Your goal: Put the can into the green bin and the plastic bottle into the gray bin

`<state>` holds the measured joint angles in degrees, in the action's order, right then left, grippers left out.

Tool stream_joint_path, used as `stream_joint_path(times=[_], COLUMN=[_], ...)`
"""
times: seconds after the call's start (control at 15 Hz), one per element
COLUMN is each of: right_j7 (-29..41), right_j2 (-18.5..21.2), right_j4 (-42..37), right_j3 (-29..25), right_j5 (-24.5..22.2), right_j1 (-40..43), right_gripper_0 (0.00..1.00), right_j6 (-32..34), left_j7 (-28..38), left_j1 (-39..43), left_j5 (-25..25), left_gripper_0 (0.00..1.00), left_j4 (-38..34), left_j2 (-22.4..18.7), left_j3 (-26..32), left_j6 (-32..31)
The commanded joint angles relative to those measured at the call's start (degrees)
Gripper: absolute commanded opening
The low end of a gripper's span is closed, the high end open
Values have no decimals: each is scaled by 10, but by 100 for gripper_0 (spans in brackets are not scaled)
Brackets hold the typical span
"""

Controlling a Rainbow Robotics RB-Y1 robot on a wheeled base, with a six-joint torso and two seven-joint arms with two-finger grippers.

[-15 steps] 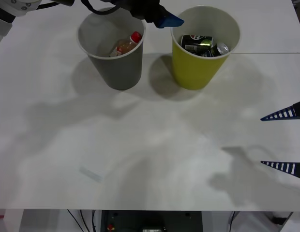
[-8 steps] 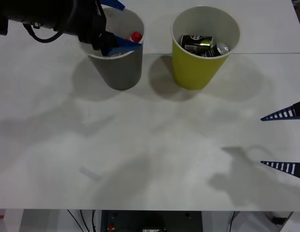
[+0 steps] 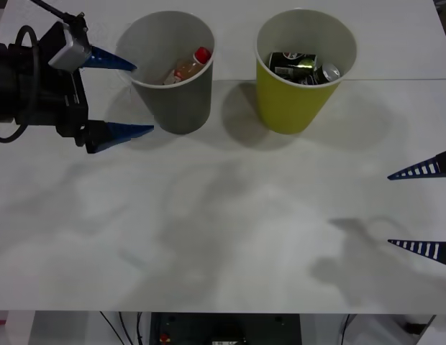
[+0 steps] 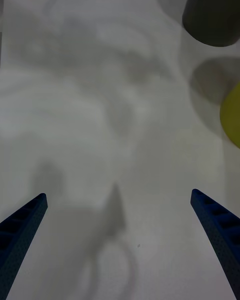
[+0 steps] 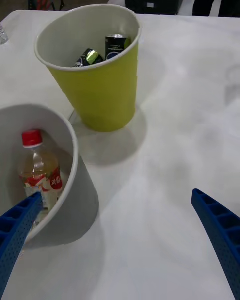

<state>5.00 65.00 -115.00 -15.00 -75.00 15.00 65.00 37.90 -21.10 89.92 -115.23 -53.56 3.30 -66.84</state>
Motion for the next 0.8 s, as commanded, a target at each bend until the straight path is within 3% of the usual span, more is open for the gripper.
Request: stream_joint_path(times=[0.07, 0.33, 0.53, 0.8], right_j7=[0, 0, 0, 0], right_j2=[0, 0, 0, 0], right_j4=[0, 0, 0, 0], right_j3=[0, 0, 0, 0], right_j5=[0, 0, 0, 0], right_j1=[0, 0, 0, 0], right_gripper_0=[100, 100, 100, 100], right_j6=[0, 0, 0, 0], left_j7=[-53, -114, -149, -201], left_j1=[72, 159, 209, 307], left_j5=[2, 6, 3, 19], left_gripper_0=[100, 100, 100, 100], left_j4=[-30, -74, -103, -155], left_j2=[0, 1, 28, 50], left_j3=[30, 68, 122, 166], left_j6=[-1, -13, -76, -84])
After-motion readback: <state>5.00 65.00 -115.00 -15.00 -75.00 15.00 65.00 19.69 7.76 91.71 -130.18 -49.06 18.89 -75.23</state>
